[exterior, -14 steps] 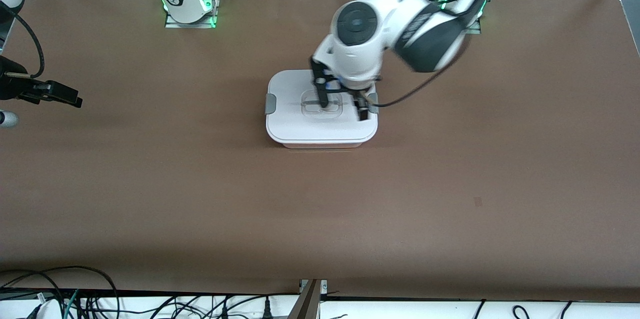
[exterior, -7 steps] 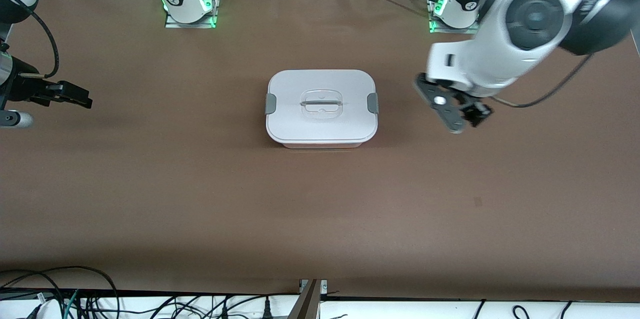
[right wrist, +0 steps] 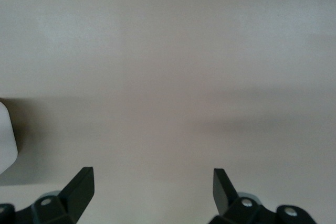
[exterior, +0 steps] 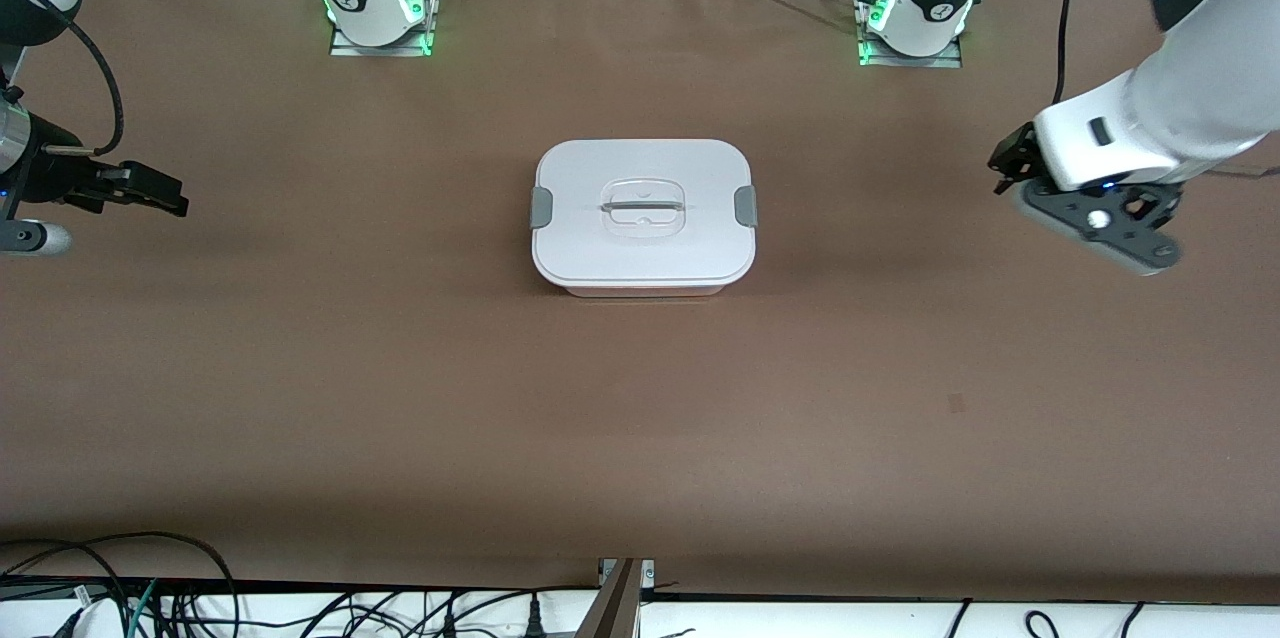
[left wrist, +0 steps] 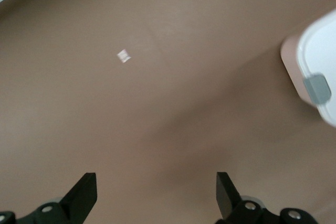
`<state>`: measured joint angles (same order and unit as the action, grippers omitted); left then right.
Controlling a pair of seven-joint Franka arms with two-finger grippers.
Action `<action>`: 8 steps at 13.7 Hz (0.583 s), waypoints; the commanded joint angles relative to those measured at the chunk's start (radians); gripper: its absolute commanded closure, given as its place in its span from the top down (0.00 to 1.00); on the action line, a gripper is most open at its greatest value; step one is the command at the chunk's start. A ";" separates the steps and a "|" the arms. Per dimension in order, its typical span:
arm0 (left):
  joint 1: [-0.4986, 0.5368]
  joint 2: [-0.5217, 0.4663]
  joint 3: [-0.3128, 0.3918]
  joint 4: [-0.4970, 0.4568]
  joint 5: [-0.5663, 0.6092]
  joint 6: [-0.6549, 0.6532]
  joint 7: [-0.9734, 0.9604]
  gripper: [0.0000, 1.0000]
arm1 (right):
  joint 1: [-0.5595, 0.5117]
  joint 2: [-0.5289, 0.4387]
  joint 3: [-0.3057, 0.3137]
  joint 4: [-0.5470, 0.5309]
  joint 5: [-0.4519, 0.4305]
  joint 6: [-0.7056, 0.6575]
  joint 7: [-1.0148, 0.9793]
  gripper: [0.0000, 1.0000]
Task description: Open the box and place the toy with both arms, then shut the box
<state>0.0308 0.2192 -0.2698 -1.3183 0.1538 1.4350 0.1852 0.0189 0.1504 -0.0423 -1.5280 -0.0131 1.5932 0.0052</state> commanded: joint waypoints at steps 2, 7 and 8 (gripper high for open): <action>-0.083 -0.217 0.225 -0.338 -0.155 0.256 -0.099 1.00 | 0.013 0.004 -0.002 0.012 0.012 -0.012 -0.004 1.00; -0.068 -0.245 0.242 -0.359 -0.122 0.289 -0.182 1.00 | 0.012 -0.006 -0.008 0.039 0.010 -0.012 -0.002 1.00; -0.068 -0.245 0.241 -0.351 -0.122 0.288 -0.187 1.00 | 0.012 -0.006 -0.008 0.039 0.004 -0.012 -0.002 1.00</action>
<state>-0.0309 -0.0107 -0.0241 -1.6582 0.0101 1.7058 0.0414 0.0288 0.1490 -0.0447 -1.5087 -0.0132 1.5938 0.0051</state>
